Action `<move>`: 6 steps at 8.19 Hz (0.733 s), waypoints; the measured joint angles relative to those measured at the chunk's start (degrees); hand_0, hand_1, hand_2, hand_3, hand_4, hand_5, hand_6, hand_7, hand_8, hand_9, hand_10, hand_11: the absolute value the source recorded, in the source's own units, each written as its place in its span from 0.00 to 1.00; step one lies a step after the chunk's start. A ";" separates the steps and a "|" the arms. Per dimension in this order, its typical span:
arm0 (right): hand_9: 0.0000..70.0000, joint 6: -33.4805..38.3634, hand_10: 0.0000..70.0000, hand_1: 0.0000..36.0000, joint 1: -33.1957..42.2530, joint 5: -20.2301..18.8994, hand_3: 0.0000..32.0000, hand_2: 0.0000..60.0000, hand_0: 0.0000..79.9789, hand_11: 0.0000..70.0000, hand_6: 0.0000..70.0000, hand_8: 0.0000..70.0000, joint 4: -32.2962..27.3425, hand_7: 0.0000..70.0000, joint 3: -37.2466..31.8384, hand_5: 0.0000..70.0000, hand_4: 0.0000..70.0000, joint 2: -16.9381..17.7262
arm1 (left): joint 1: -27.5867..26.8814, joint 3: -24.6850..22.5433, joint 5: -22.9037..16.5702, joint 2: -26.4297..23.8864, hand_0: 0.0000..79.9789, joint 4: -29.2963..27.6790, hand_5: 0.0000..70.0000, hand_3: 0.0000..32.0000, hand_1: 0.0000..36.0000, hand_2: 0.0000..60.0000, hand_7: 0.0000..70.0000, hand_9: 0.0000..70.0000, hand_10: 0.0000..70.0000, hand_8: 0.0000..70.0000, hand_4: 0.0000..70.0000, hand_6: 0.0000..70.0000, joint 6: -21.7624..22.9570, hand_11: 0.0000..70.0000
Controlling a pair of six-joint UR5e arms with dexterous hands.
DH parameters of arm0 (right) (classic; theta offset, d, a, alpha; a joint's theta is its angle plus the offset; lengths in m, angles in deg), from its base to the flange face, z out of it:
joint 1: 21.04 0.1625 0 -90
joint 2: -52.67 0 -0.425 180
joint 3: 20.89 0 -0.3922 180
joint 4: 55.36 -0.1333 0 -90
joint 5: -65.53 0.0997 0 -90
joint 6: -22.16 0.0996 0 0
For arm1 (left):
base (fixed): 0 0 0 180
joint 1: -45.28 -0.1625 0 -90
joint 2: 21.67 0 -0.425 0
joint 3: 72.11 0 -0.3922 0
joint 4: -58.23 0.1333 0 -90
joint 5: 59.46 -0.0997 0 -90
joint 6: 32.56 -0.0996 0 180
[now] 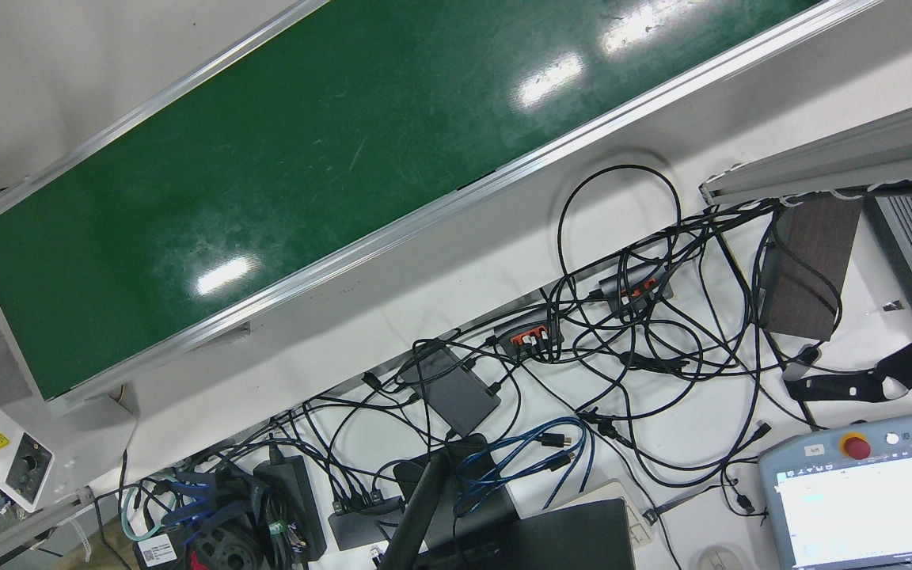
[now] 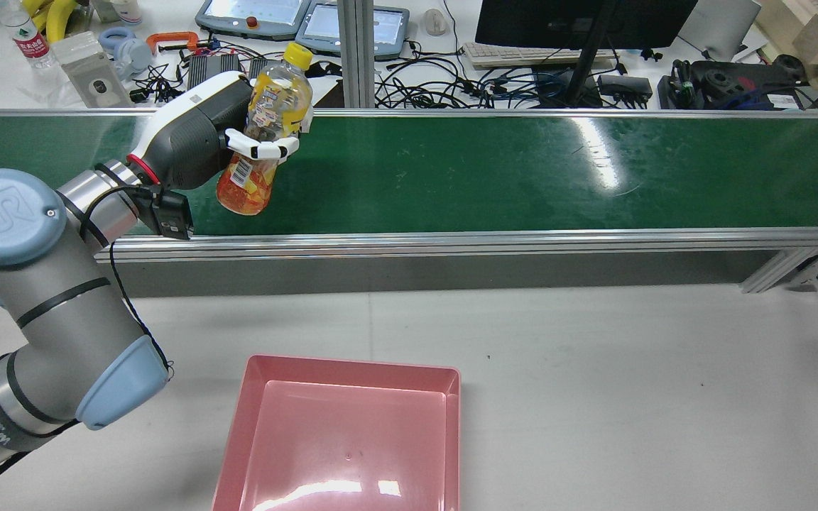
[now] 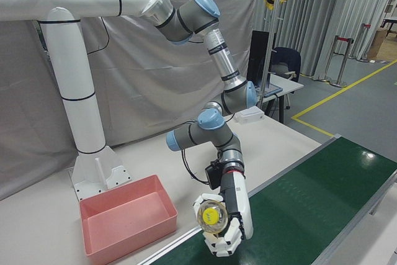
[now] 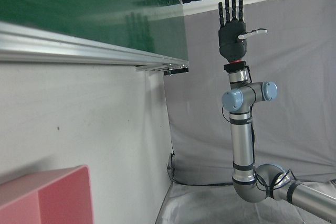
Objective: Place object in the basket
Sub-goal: 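Carry the held bottle with the left hand over the pink tray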
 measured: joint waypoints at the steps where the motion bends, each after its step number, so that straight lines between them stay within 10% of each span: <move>1: 0.00 0.00 0.00 0.00 0.00 0.00 0.00 0.00 0.00 0.00 0.00 0.00 0.00 0.00 0.00 0.00 0.00 0.00 | -2.83 -3.64 -0.01 0.00 0.58 3.60 0.87 0.00 0.69 1.00 0.75 1.00 0.80 0.75 0.52 0.53 -2.00 1.00; 5: 0.00 0.00 0.00 0.00 0.00 0.00 0.00 0.00 0.00 0.00 0.00 0.00 0.00 0.00 -0.06 0.00 0.00 0.00 | -14.79 -10.43 0.14 -0.01 0.59 10.88 0.69 0.00 0.58 1.00 0.61 0.88 0.68 0.63 0.49 0.42 -9.77 0.97; 6: 0.00 0.00 0.00 0.00 0.00 0.00 0.00 0.00 0.00 0.00 0.00 0.00 0.00 0.00 -0.08 0.00 0.00 0.00 | -17.72 -10.75 0.35 -0.04 0.59 11.48 0.56 0.00 0.47 0.80 0.50 0.73 0.57 0.51 0.47 0.32 -10.93 0.81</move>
